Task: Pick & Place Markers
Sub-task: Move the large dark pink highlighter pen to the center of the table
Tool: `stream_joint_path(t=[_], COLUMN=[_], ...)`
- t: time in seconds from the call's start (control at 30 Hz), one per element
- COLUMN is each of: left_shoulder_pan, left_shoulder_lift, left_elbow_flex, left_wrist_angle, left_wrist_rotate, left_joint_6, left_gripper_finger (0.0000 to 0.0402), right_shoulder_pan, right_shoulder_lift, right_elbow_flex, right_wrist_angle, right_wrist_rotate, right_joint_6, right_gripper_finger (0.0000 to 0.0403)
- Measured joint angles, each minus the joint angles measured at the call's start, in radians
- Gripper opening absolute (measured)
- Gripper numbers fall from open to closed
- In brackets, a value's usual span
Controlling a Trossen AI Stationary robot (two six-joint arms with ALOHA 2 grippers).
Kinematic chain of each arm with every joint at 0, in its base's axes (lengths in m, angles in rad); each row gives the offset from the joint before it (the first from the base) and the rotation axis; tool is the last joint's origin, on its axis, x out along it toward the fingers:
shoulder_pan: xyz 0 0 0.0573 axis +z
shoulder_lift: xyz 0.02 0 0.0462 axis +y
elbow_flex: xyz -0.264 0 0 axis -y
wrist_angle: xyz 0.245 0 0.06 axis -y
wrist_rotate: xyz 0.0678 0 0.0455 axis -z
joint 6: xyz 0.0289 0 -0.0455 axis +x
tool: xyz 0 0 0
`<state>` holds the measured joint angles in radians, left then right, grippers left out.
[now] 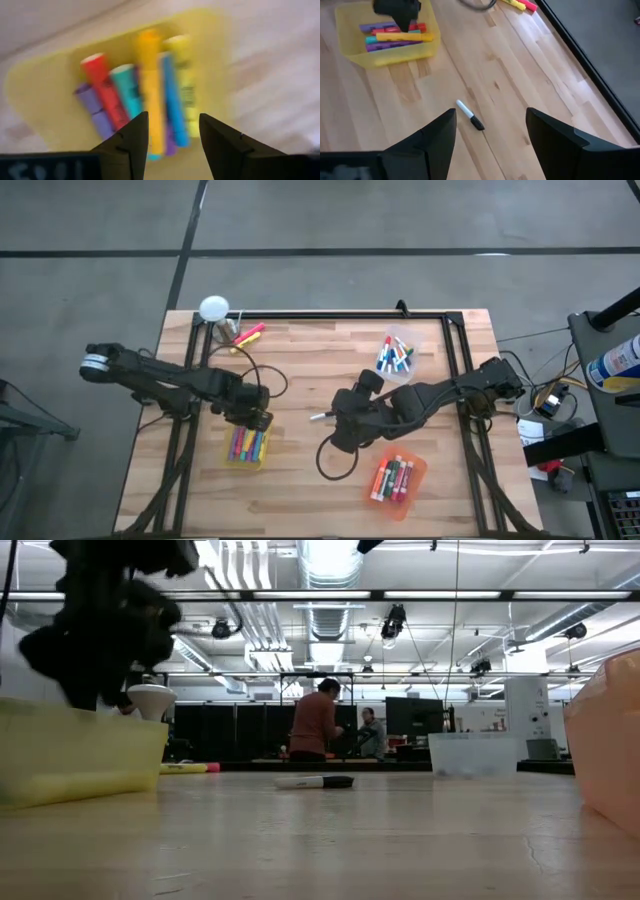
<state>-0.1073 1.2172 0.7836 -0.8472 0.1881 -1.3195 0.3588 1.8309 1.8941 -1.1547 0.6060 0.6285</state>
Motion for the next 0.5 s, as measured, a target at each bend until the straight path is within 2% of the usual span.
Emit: stream_joint_path(t=[0.13, 0.27, 0.5], left_shoulder_pan=[0.047, 0.14, 0.402], left_shoulder_lift=[-0.034, -0.039, -0.017], left_elbow_flex=[0.087, 0.159, 0.194], left_wrist_angle=[-0.025, -0.117, -0.146], left_wrist_rotate=[-0.05, -0.135, -0.161], left_joint_6=[0.116, 0.27, 0.645], left_gripper_finger=[0.0167, 0.0167, 0.0167], right_shoulder_pan=[-0.005, -0.025, -0.089], right_shoulder_lift=[-0.001, -0.002, -0.015], right_elbow_flex=[-0.006, -0.006, -0.006], right_wrist_angle=[-0.002, -0.005, -0.014], right_wrist_rotate=[0.008, 0.064, 0.079], right_joint_6=[-0.016, -0.078, -0.119], right_gripper_finger=[0.0232, 0.0232, 0.0232])
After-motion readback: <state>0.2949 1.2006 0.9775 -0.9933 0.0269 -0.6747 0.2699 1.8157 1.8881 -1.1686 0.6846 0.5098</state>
